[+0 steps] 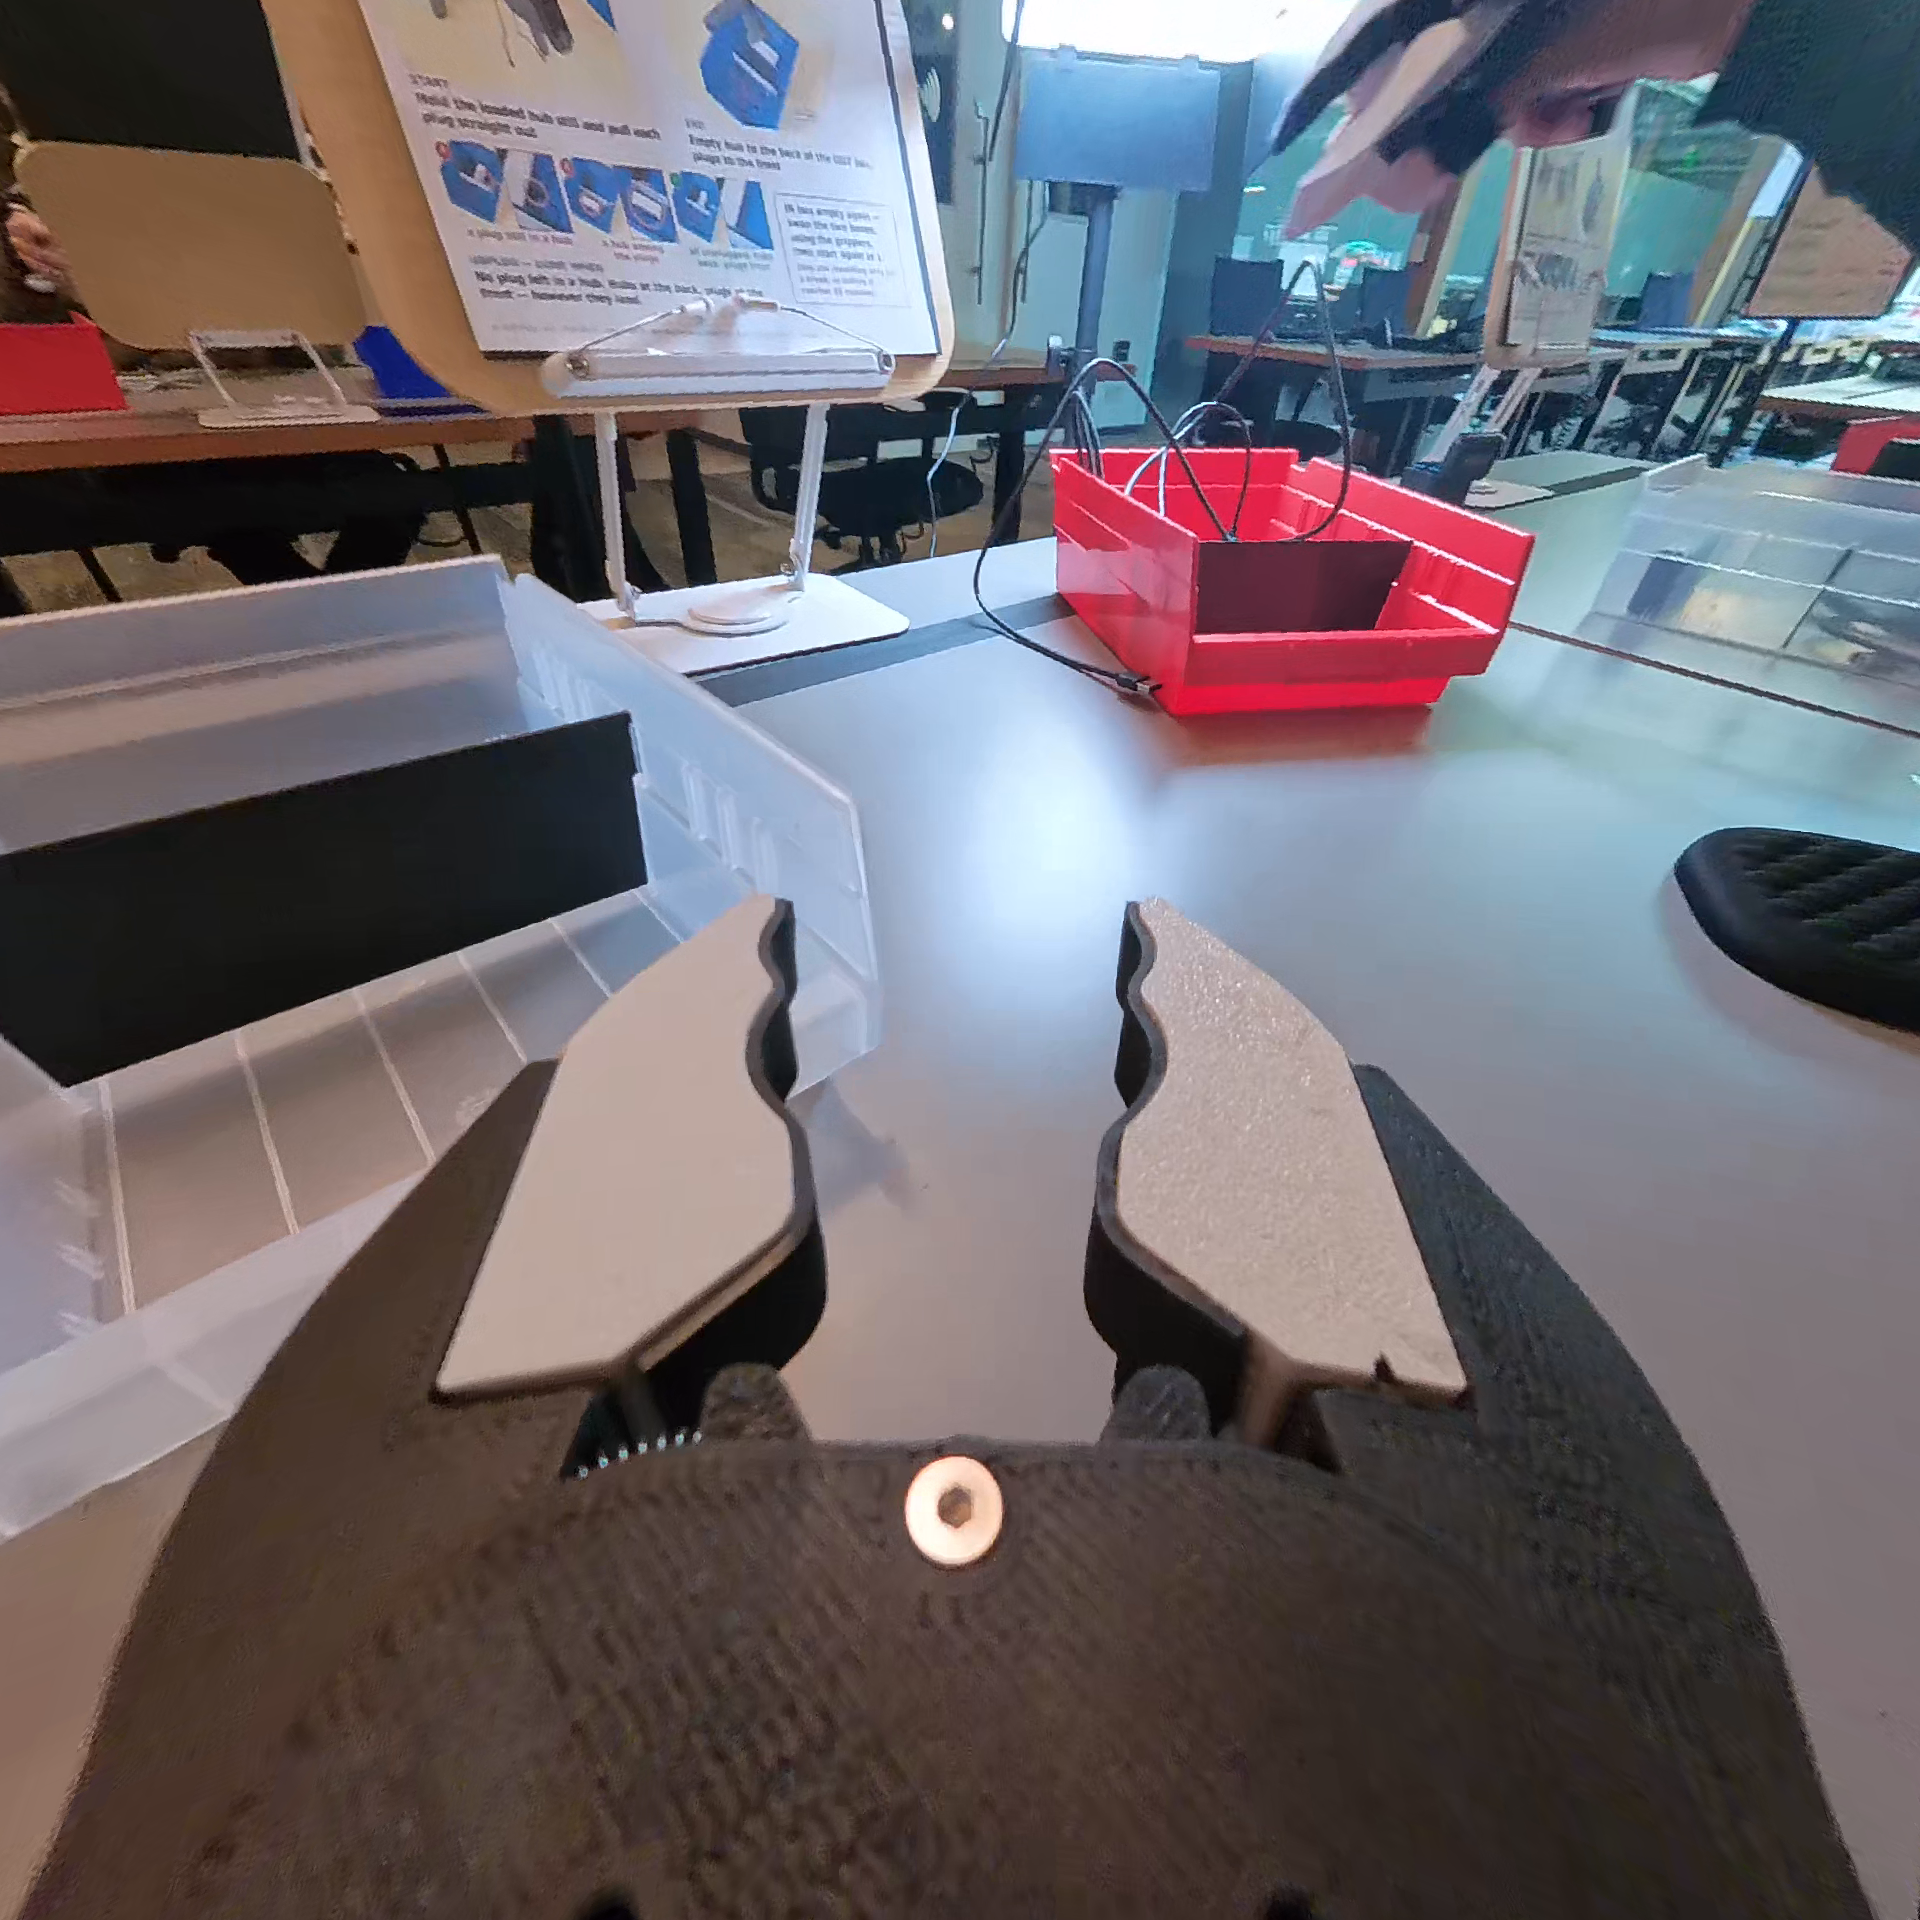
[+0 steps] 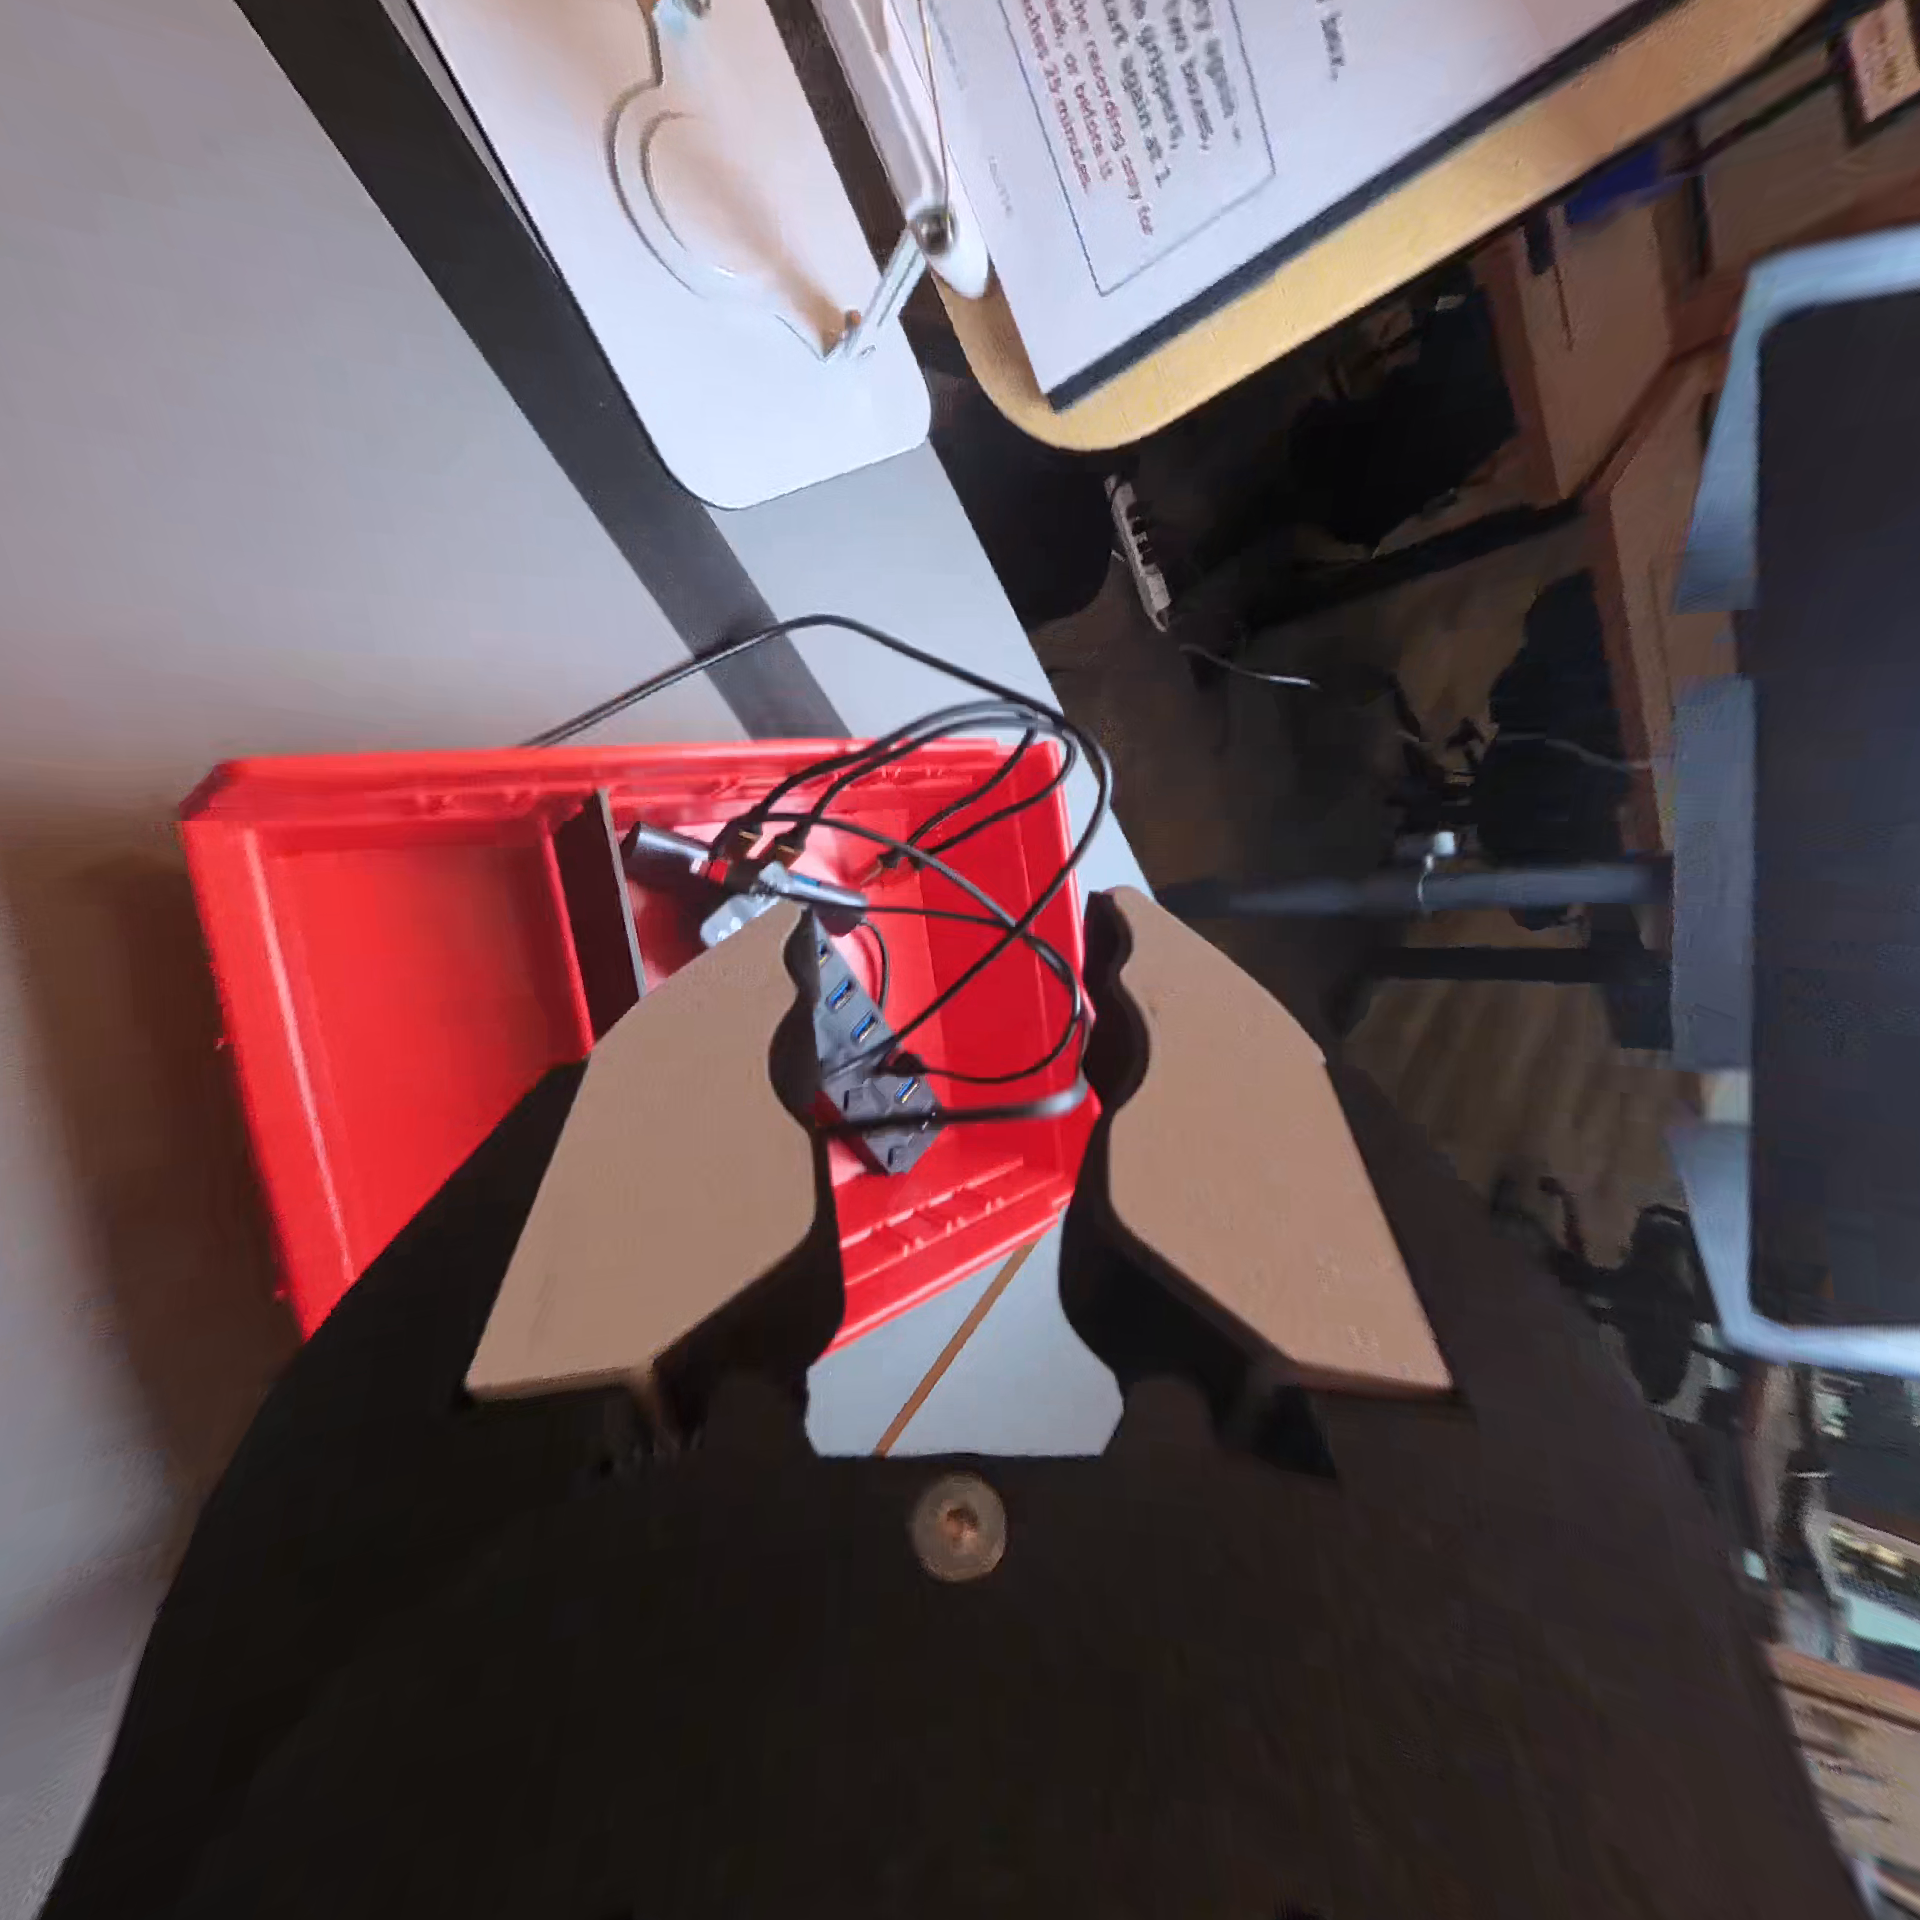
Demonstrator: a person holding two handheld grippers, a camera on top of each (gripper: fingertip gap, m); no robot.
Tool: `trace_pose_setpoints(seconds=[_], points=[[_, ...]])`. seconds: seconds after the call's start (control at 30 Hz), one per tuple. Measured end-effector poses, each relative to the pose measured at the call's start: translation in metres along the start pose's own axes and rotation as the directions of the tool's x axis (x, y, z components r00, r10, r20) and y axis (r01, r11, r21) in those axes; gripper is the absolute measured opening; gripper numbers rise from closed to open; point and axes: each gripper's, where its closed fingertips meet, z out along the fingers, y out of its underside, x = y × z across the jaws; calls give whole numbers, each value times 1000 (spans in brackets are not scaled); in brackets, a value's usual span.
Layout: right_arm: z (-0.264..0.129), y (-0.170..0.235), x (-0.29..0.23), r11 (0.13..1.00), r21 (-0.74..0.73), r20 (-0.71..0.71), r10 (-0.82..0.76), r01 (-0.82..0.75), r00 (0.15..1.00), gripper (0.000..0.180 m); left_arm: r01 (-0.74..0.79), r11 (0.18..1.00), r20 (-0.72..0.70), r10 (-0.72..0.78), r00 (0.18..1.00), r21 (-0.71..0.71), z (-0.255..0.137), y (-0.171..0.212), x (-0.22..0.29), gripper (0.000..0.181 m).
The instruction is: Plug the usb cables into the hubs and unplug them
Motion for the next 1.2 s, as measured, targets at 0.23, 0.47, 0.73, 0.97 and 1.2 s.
trace_pose_setpoints(seconds=[0.23, 0.47, 0.73, 0.97, 1.2], points=[[130, 16, 49, 822, -474, -43, -381, 317, 924, 46, 36, 996, 5, -37, 999, 77, -8, -4, -6, 56], [173, 37, 51, 764, -481, 10, -484, 429, 875, 3, 51, 998, -6, -51, 999, 48, -3, 3, -7, 56], [77, 7, 12, 969, -168, 11, -184, 183, 983, 1, 41, 998, -6, -41, 999, 47, -4, 2, -5, 53], [-11, 34, 45, 999, -39, -121, 32, -37, 992, 0, 14, 998, -1, -14, 1000, 54, -5, 0, -2, 52], [-60, 115, 75, 979, -128, -301, 115, -160, 947, 0, 17, 998, 3, -18, 1000, 59, -6, -1, -3, 50]])
